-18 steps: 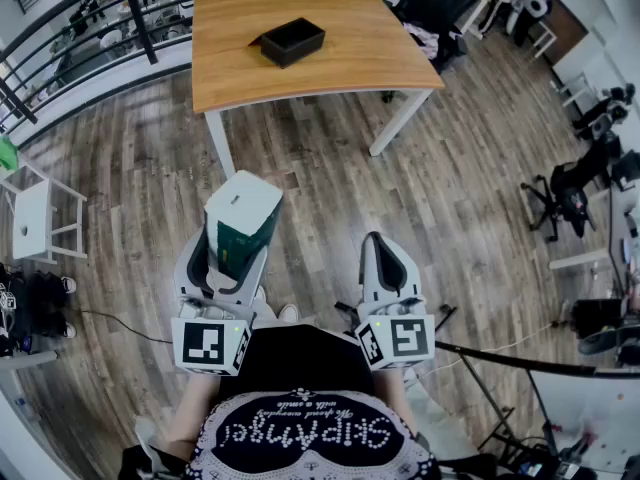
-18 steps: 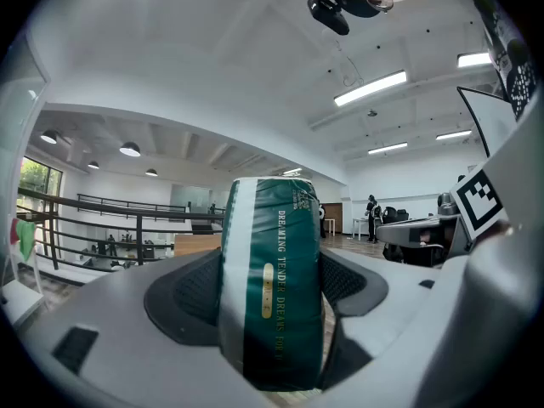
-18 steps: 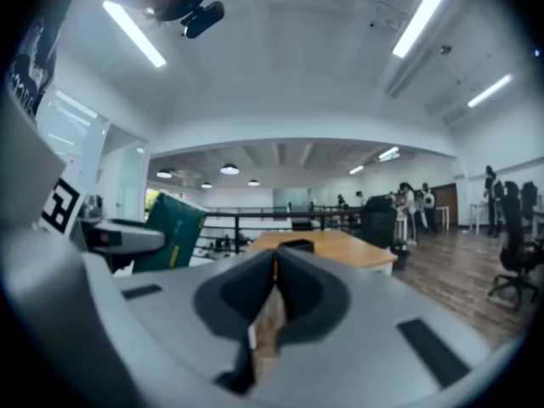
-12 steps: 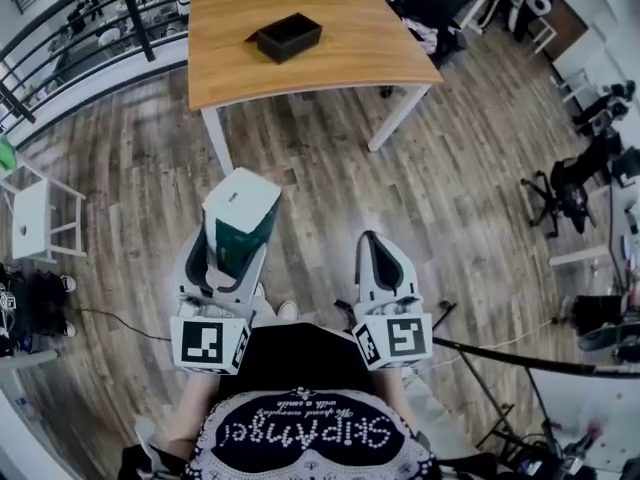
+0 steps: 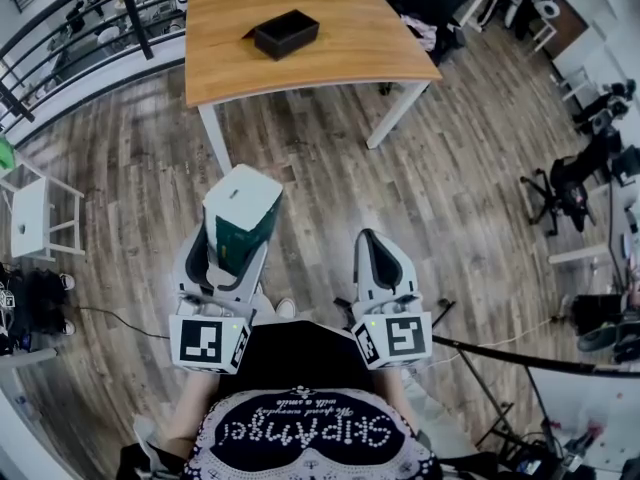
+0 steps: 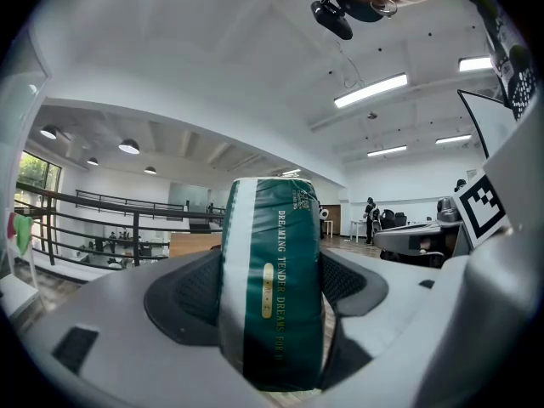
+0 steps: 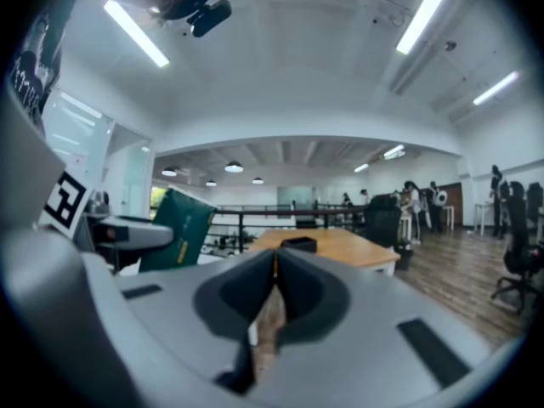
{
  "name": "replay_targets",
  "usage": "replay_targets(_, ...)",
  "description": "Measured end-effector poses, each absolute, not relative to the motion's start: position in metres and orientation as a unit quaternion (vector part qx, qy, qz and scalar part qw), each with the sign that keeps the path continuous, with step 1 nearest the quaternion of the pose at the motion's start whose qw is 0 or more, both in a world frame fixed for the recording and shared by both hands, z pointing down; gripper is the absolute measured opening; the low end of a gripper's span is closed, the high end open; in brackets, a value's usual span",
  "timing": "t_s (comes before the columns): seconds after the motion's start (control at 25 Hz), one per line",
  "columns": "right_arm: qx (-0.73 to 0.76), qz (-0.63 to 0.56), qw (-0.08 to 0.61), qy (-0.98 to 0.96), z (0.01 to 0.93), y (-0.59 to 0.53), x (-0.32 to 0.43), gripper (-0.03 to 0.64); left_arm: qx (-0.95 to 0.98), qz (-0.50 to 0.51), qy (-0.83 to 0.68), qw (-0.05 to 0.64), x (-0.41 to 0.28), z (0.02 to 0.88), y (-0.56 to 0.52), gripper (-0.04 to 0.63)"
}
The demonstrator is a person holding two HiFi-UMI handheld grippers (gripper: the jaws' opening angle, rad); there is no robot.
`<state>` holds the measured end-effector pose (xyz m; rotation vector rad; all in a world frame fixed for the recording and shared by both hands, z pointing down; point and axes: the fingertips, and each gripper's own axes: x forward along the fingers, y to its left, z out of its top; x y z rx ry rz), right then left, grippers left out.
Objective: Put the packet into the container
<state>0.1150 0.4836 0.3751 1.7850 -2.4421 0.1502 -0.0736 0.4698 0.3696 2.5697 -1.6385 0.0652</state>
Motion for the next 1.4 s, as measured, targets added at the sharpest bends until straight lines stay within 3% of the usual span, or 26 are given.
replay_targets(0.6, 0.589, 0.057, 0.059, -0.804, 0.382, 0.469, 0.114, 0.034, 0.837, 0.022, -0.543, 0.059, -0.088, 0.376, 0.456, 0.367)
replay_targets(1.4, 0.611, 0.057, 0.042, -0.788, 0.366, 0.305, 0.088, 0.034, 0.84, 0.021, -0.541, 0.042, -0.134, 0.364, 0.282, 0.367)
